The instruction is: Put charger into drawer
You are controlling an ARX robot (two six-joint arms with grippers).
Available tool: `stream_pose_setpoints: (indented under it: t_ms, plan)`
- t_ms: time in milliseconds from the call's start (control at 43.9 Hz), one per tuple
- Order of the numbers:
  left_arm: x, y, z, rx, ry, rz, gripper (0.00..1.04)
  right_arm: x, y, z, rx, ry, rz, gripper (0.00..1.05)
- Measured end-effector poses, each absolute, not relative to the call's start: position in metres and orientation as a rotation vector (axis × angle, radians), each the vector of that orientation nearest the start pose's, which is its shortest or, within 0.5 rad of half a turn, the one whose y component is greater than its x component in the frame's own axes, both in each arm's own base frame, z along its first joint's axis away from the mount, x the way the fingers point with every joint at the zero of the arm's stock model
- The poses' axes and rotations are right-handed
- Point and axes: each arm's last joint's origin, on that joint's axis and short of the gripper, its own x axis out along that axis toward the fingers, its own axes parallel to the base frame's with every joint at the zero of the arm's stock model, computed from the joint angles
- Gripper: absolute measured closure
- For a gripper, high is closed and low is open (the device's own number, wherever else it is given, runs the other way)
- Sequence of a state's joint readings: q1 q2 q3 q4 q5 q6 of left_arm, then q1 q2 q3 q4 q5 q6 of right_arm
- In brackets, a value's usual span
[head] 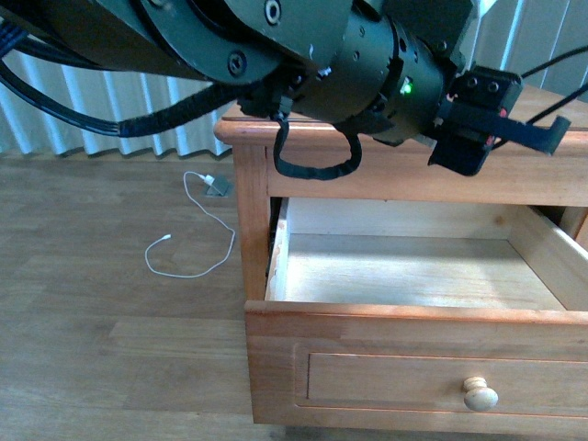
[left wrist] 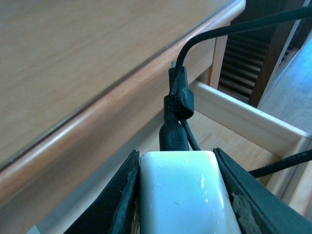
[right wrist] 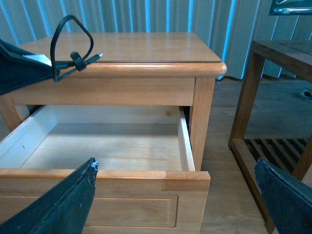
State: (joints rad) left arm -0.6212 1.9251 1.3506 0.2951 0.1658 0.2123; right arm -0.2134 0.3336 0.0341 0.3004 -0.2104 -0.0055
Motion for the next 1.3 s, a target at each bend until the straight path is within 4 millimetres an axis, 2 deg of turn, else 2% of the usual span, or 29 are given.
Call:
stream_pose_setpoints:
  t_ms: [68,296,432,614,705,774,796,978,1092,1183,1297]
  plan:
    - [0.358,-0.264,0.233,0.279,0.227,-0.815,0.65,0.117,-0.019,0.175,-0.006,-0.001,-0.003,0.08]
    - [0.382,-0.276,0.166,0.335,0.401,-0.77,0.65,0.117,-0.019,0.175,-0.006,-0.001,-0.003,0.08]
    - [0.395,-0.284,0.144,0.349,0.448,-0.768,0.65,0.117,-0.019,0.175,-0.006,-0.001,-0.003,0.08]
    - [0.403,-0.288,0.142,0.367,0.435,-0.714,0.36,0.117,-0.019,0.175,-0.006,-0.001,-0.003,0.08]
    - [0.405,-0.286,0.153,0.371,0.367,-0.627,0.2,0.117,-0.019,0.175,-0.006,-0.001,-0.003,0.08]
    - [0.402,-0.279,0.17,0.362,0.306,-0.553,0.06,0.117,-0.019,0.175,-0.006,-0.001,-0.003,0.08]
    - [0.4,-0.277,0.176,0.358,0.291,-0.539,0.05,0.117,-0.019,0.175,-0.006,-0.001,-0.003,0.08]
    - [0.38,-0.253,0.228,0.319,0.18,-0.417,0.06,0.117,-0.019,0.175,-0.006,-0.001,-0.003,0.08]
    - [0.352,-0.216,0.276,0.259,0.058,-0.222,0.06,0.117,-0.019,0.175,-0.006,-0.001,-0.003,0.08]
    - [0.326,-0.185,0.296,0.208,0.016,-0.099,0.06,0.117,-0.019,0.175,-0.006,-0.001,-0.003,0.08]
    - [0.294,-0.152,0.304,0.176,-0.016,0.026,0.06,0.117,-0.019,0.175,-0.006,-0.001,-0.003,0.08]
